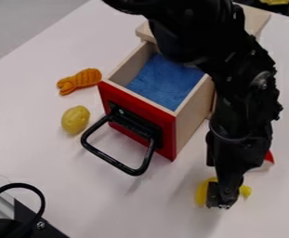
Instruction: Put the banana in the drawer
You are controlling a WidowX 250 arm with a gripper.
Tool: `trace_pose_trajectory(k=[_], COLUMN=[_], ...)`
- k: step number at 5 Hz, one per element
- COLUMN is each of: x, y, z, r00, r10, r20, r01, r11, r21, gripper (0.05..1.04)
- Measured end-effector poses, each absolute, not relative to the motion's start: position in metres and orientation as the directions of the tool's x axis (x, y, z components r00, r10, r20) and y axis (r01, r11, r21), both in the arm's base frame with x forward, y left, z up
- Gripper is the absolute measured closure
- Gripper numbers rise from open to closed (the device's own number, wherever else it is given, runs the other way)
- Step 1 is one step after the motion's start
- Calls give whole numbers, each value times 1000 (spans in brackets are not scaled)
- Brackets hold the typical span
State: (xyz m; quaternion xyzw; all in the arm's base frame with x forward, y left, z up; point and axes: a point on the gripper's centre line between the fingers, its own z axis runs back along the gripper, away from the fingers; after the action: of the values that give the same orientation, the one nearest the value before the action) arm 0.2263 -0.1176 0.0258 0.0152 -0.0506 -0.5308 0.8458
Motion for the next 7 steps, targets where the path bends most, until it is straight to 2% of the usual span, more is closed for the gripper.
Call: trace_pose_trajectory(k=[2, 3, 5, 7], x=[229, 230, 232, 232], y=[-118, -118, -121, -119], z=[9, 1, 7, 34], r00=[415, 400, 387, 359], r10=[-909, -916, -921, -931], r20=[40, 25, 39, 61], r01=[908, 915, 919, 926], r11=[417, 401, 389, 364], r21=[51, 40, 59, 99], gripper=[83, 116, 672, 702])
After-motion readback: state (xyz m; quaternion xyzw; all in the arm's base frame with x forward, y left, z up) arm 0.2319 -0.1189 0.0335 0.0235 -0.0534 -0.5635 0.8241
